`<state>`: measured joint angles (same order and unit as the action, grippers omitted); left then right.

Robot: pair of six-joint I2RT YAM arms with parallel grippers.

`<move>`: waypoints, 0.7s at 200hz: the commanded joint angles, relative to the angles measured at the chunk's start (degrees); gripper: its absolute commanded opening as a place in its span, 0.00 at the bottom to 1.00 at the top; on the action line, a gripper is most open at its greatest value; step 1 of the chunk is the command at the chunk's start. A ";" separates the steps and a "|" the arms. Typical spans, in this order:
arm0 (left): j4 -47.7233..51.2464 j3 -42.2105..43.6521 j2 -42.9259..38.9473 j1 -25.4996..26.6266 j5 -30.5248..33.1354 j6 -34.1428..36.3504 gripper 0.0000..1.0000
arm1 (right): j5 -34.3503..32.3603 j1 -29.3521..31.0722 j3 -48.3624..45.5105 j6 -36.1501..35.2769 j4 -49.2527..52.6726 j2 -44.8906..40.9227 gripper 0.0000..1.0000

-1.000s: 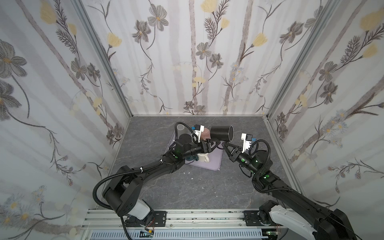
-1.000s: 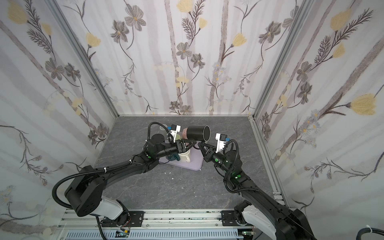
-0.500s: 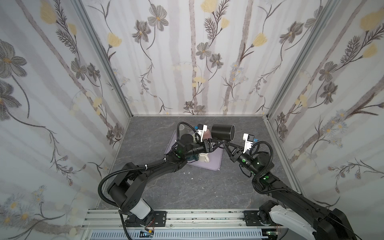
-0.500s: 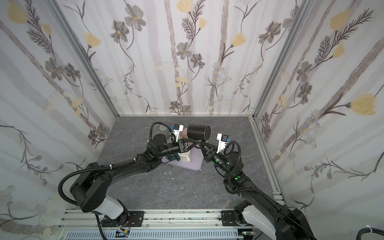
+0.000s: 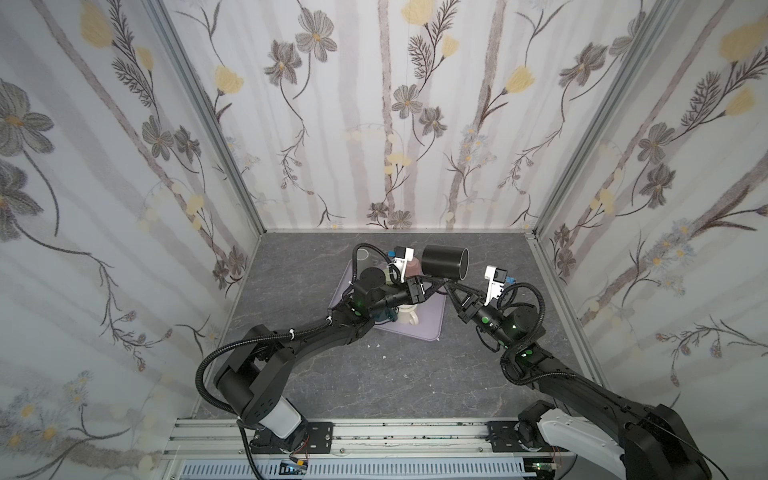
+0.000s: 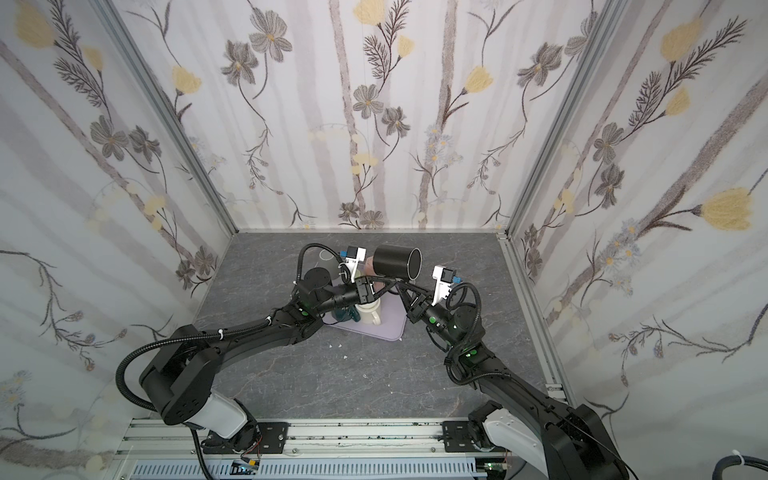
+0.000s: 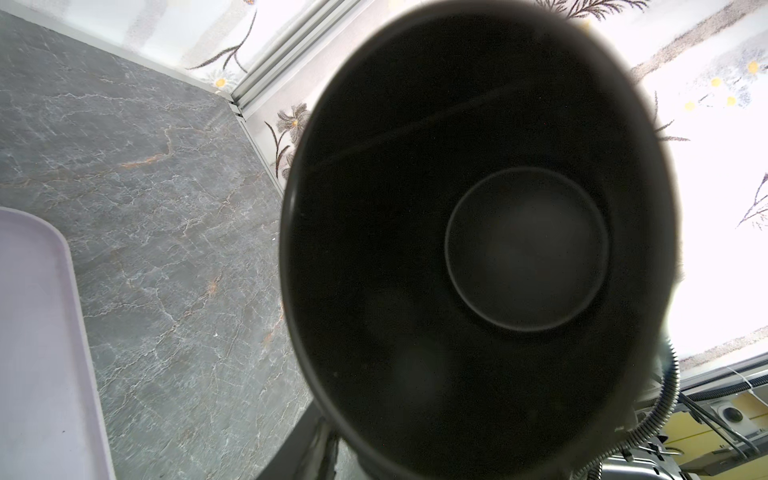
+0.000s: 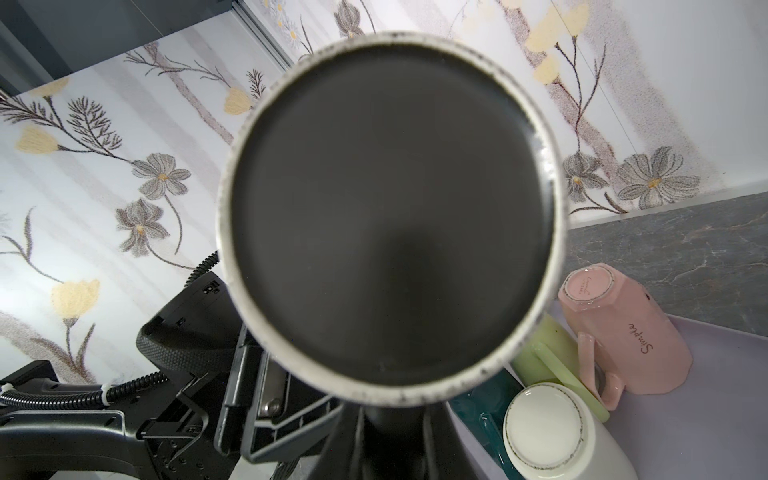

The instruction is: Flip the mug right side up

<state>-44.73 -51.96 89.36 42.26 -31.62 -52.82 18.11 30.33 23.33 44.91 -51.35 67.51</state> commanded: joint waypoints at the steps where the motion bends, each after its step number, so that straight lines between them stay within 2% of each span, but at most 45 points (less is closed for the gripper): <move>1: -6.25 -0.54 -1.04 0.46 -2.39 -0.29 0.41 | 1.93 0.13 -0.02 -0.43 -4.19 0.61 0.00; 44: -6.77 -0.50 -1.26 0.63 -2.84 -0.09 0.35 | 1.48 0.08 0.04 -0.45 -4.11 1.57 0.00; 89: -5.71 -1.04 -1.47 0.68 -3.01 0.17 0.19 | 1.23 0.03 0.00 -0.61 -3.93 2.37 0.00; 140: -3.81 -1.57 -1.80 0.72 -3.01 1.04 0.06 | 1.05 -0.05 0.13 -0.70 -3.76 3.20 0.00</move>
<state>-43.22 -52.47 88.64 42.61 -31.53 -52.12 19.46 30.30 23.33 45.36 -55.90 70.04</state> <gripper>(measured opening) 0.183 0.169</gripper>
